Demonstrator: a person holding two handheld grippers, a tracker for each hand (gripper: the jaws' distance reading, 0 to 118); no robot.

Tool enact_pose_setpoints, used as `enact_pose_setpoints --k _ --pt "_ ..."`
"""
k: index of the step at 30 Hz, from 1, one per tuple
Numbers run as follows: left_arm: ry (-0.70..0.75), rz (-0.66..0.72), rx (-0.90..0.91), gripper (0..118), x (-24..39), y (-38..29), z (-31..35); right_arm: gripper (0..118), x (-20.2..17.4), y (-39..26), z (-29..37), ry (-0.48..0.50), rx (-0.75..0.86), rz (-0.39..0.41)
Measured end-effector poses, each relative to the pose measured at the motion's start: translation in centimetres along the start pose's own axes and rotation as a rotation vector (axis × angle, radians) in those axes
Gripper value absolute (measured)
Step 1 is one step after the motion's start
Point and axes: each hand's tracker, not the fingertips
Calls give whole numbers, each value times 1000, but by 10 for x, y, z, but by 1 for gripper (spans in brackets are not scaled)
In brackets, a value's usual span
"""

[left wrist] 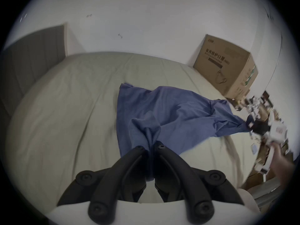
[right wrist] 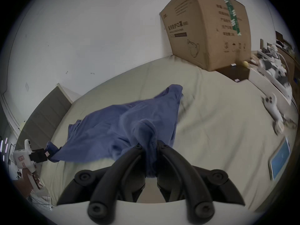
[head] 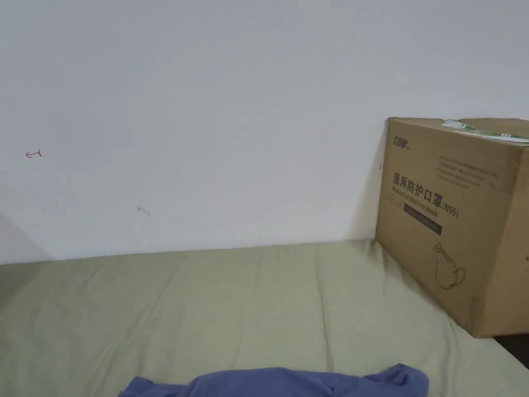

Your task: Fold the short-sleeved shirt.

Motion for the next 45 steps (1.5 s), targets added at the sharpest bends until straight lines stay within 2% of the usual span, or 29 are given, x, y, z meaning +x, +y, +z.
enact_pose_setpoints --k 5,7,9,13,16,17,18,19,20,21,25,29,30,31,32,33,34,35,36,38,39,42,45 --pt "24 4 41 7 5 -30 90 10 29 -32 97 32 22 -7" --pt "40 -19 3 7 1 -36 116 10 39 -36 124 66 -13 -19" --pt "63 -38 -19 7 4 -44 133 10 34 -38 151 78 -42 -25" --pt "85 -33 -47 7 12 -61 127 10 35 -54 142 46 -100 -13" --pt "115 -11 -41 10 1 -71 99 13 39 -66 102 -22 -181 -58" --pt "134 1 -24 20 0 -73 92 19 41 -70 90 -59 -199 -63" --pt "173 9 -17 51 -1 -74 87 41 40 -73 80 -141 -227 -58" --pt "170 25 -11 83 -9 -79 82 68 39 -76 74 -213 -220 -54" --pt "182 37 -2 109 -9 -80 81 94 42 -80 68 -233 -200 -29" --pt "191 42 20 118 -8 -81 85 109 39 -78 72 -216 -157 -8" --pt "201 -19 103 116 3 -74 113 110 10 -56 114 -179 17 80" --pt "203 -81 241 116 42 -54 158 109 -36 -30 179 -34 234 115" --pt "201 -80 283 113 50 -51 168 109 -47 -29 194 21 317 116" --pt "173 -76 343 103 63 -50 182 108 -58 -28 207 85 394 131" --pt "134 -72 424 76 72 -50 194 100 -67 -29 217 129 462 144" --pt "105 -71 486 12 81 -50 204 59 -77 -30 224 150 512 158" --pt "107 -89 518 0 92 -49 208 0 -88 -31 227 136 549 190" --pt "162 -126 498 0 102 -50 209 0 -98 -33 225 76 573 227" --pt "134 -131 541 0 109 -49 212 0 -104 -40 220 23 575 255" --pt "54 -162 552 0 119 -49 216 0 -102 -38 213 113 556 263" --pt "91 -179 553 0 126 -46 211 0 -103 -37 210 127 523 262" --pt "108 -217 556 0 130 -35 210 0 -104 -36 207 119 507 283" --pt "109 -234 432 0 114 19 192 0 -100 -31 204 94 498 302"
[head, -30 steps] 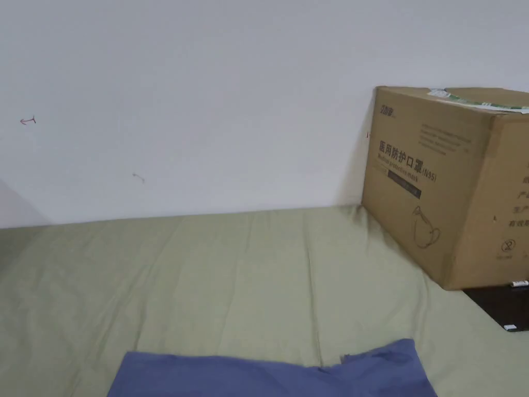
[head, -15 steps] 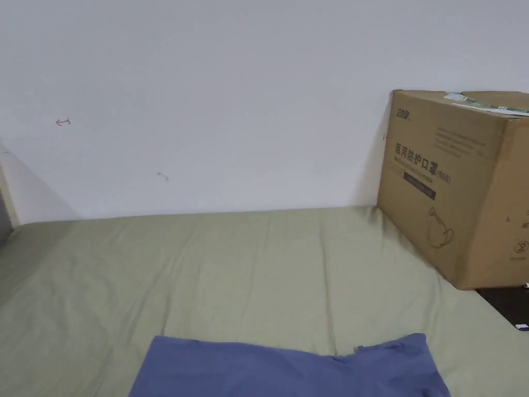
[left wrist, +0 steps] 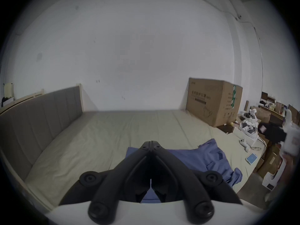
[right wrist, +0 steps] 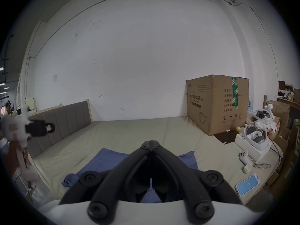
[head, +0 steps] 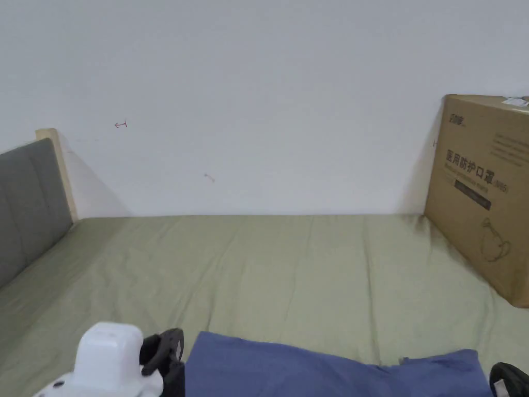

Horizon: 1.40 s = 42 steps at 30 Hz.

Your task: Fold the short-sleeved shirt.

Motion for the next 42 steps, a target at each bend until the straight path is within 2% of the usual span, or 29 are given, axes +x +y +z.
enact_pose_setpoints --k 3,6,9,11,12,13,14,15,16,17,20,23,25,26,27,29,30,31,33,36,39,42 --pt "-49 54 -257 0 -41 31 -89 0 12 1 -14 -2 -22 -9" --pt "-138 99 -573 0 -76 34 -199 0 22 -8 -36 13 -57 -20" --pt "-155 85 -693 0 -101 19 -284 0 26 -16 -60 16 -112 6" --pt "-61 51 -718 1 -115 0 -325 0 30 -25 -79 8 -148 50" --pt "-46 49 -723 16 -119 -7 -342 0 33 -29 -88 -2 -180 48" --pt "-68 60 -709 45 -122 -14 -357 0 37 -34 -97 -7 -209 30" --pt "-75 60 -711 85 -124 -21 -371 0 42 -39 -104 -8 -223 6" --pt "-91 66 -731 118 -125 -29 -383 0 44 -39 -111 -9 -228 -4" --pt "-101 71 -776 114 -124 -39 -395 0 47 -44 -117 -17 -235 -7" --pt "-115 80 -732 111 -123 -48 -400 0 48 -47 -122 -30 -243 -3" --pt "-47 15 -787 112 -117 -69 -424 0 51 -52 -133 -39 -281 -12" --pt "-48 -14 -811 108 -114 -84 -446 0 55 -57 -137 -24 -304 -56" --pt "-53 -4 -872 101 -112 -99 -450 0 56 -58 -138 -21 -313 -61" --pt "-4 -74 -865 87 -110 -105 -450 0 55 -59 -139 -22 -317 -54" --pt "-38 -82 -794 88 -108 -102 -443 0 55 -58 -140 -24 -321 -46" --pt "-27 -102 -785 85 -103 -100 -436 0 54 -58 -141 -23 -326 -29" --pt "-42 -114 -763 74 -96 -99 -430 0 53 -58 -140 -21 -325 -25" --pt "-59 -150 -738 57 -90 -98 -421 0 54 -58 -141 -20 -325 -25" --pt "-148 -168 -751 2 -81 -99 -408 0 54 -55 -138 -17 -324 -46" --pt "-123 -193 -749 2 -86 -102 -411 0 61 -47 -131 -6 -292 -141" --pt "-95 -136 -579 2 -82 -74 -378 0 81 -22 -128 -6 -198 -189" --pt "-99 -91 -471 2 -83 -41 -342 0 117 7 -155 -35 -214 -230"
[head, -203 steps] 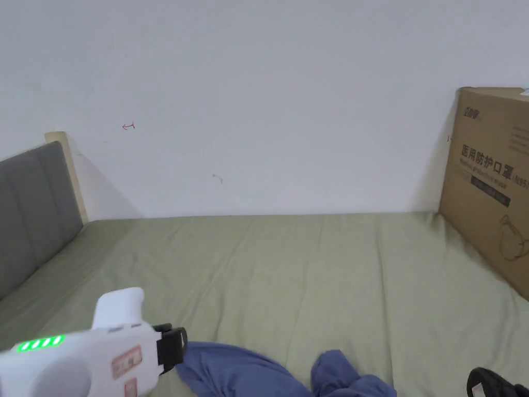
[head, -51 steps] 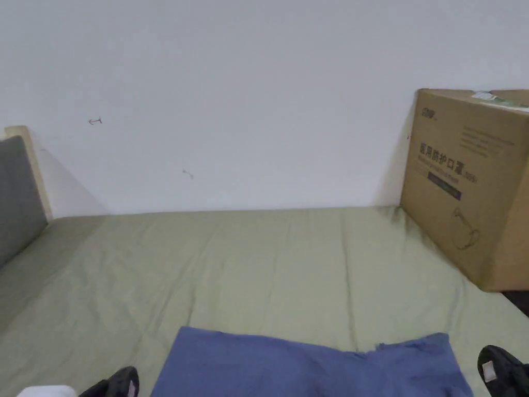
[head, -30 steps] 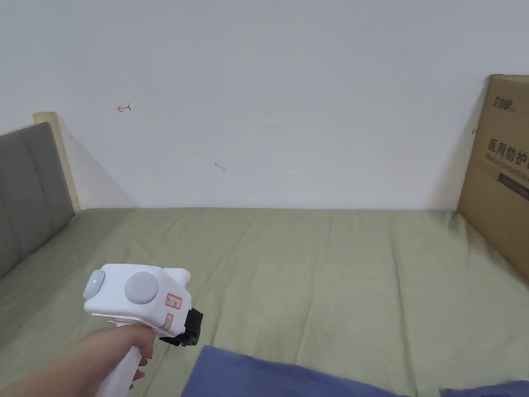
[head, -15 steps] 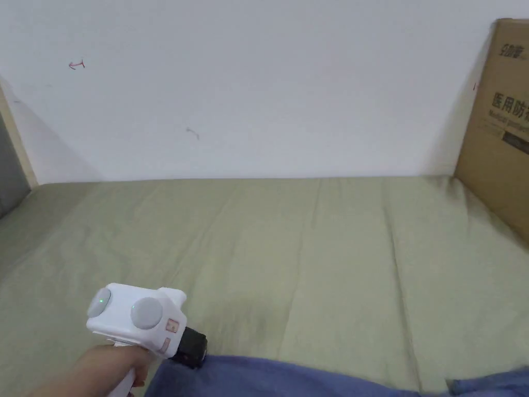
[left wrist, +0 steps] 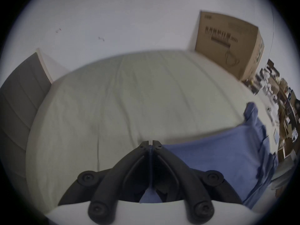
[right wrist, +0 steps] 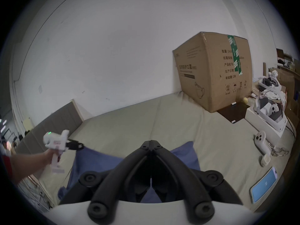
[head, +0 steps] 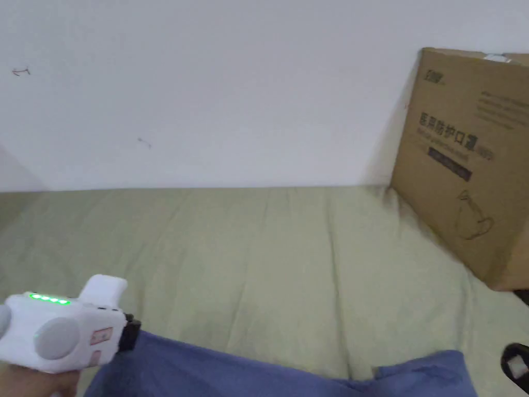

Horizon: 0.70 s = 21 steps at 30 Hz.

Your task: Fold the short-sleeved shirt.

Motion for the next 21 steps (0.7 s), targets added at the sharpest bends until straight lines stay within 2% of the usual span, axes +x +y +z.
enact_pose_setpoints --k 1,2,3,4,5,6,10,14,18,19,21 --pt "-18 2 32 2 2 1 16 7 8 13 -18 -3 -51 -16" --pt "-31 -9 42 2 5 2 28 39 20 22 -35 19 -125 -22" --pt "-39 -24 40 2 8 1 37 97 32 27 -53 26 -201 -35" --pt "-41 -47 50 2 12 2 41 115 40 28 -75 -22 -311 -35" --pt "-42 -65 57 2 16 1 47 115 44 28 -95 -45 -394 -35" --pt "-47 -65 60 2 19 -1 53 115 52 24 -108 -70 -402 -63" --pt "-69 -60 79 2 24 -1 64 115 84 -3 -175 -143 -604 -78" --pt "-75 -40 80 2 53 -3 83 115 107 -32 -217 -308 -751 -92" --pt "-67 -66 43 2 41 -3 73 113 112 -44 -239 -291 -797 -164" --pt "-65 -75 35 2 41 -4 71 110 107 -46 -242 -272 -827 -157" --pt "-58 -86 25 2 33 -6 64 103 86 -47 -237 -312 -835 22"
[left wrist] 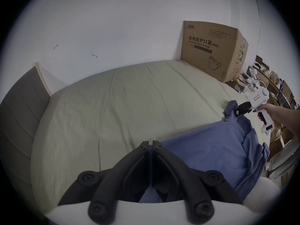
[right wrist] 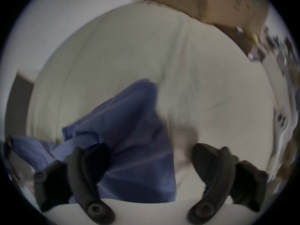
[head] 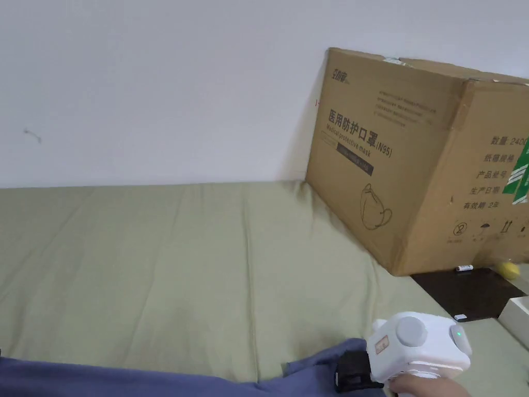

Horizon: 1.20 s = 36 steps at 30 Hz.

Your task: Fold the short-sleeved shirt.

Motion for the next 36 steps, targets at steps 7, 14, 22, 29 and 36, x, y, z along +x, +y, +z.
enact_pose_setpoints --k 7,14,22,29,36 --pt "35 50 -12 2 -15 -9 -6 0 -34 -20 43 55 147 175" --pt "64 142 63 2 -26 1 57 0 -17 -43 160 169 418 111" --pt "110 78 263 2 -4 54 191 0 1 -48 313 259 670 99" --pt "188 57 390 2 -25 124 253 0 -22 -6 425 251 861 145" --pt "255 67 461 2 -49 197 255 0 -67 58 474 167 990 189"
